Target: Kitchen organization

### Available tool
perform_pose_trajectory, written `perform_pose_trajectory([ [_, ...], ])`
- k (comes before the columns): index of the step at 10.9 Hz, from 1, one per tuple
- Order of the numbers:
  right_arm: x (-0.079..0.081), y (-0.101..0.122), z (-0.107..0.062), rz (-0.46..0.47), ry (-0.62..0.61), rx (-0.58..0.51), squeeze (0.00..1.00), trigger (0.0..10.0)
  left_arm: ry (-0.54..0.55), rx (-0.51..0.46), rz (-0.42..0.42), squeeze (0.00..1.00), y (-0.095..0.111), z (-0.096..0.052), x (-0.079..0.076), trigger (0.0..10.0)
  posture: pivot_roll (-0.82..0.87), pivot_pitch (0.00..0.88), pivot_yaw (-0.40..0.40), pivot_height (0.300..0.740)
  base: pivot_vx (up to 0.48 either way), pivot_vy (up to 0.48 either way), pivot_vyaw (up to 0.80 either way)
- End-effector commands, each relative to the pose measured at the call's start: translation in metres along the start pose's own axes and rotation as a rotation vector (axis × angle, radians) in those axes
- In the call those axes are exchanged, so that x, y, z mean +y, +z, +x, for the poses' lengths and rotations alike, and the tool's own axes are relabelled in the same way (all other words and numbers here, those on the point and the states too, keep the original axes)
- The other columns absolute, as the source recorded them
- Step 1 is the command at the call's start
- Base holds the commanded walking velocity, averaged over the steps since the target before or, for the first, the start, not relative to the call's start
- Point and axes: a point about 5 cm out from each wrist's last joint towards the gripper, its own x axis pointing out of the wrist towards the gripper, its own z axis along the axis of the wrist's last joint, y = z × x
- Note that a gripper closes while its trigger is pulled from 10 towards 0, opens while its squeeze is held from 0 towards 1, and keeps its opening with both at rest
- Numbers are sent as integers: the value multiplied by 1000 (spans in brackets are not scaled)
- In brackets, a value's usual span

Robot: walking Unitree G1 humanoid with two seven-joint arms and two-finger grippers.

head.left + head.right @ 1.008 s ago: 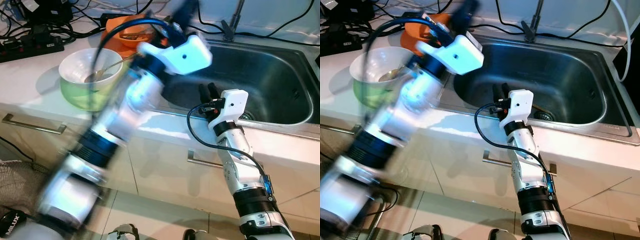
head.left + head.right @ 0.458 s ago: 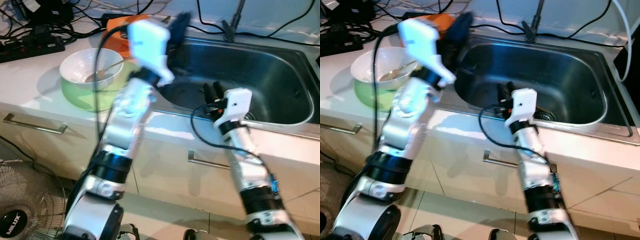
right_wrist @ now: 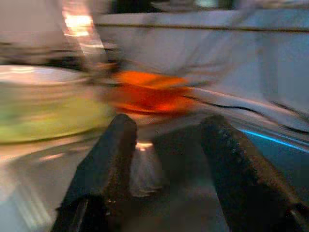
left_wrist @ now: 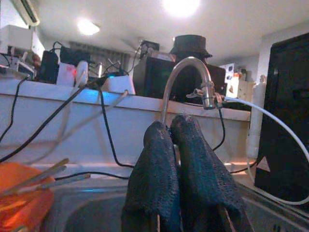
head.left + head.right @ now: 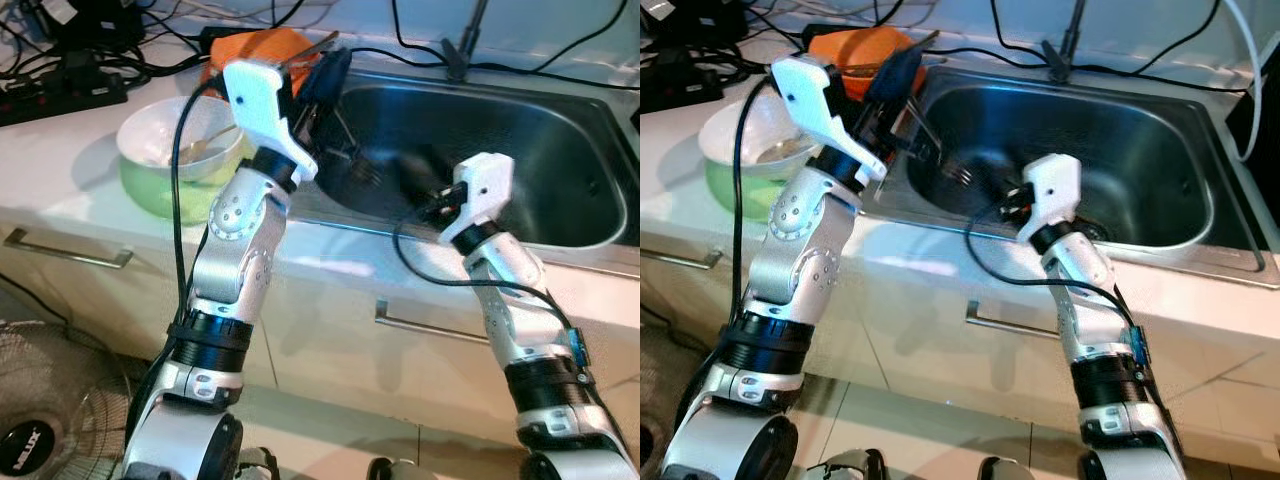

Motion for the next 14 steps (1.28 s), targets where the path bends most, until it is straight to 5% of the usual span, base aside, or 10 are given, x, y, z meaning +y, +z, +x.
perform_pose_trajectory([
  [1, 9, 1, 0, 22, 92, 4, 878, 10000, -21, -18, -6, 0, 6, 1, -2, 10000, 56, 81, 24, 740, 0, 0, 0],
  [2, 11, 2, 2, 3, 87, -11, 0, 10000, -28, -20, -36, 0, 6, 2, -4, 10000, 56, 81, 25, 740, 0, 0, 0],
  [4, 21, 6, 7, 20, 138, -22, 0, 10000, -39, 0, -81, 0, 3, -1, -3, 10000, 55, 73, 32, 740, 0, 0, 0],
  [14, 26, -1, 23, 2, -4, -39, 0, 10000, -135, 74, -104, 0, -7, -4, -19, 10000, 68, 41, 43, 740, 0, 0, 0],
])
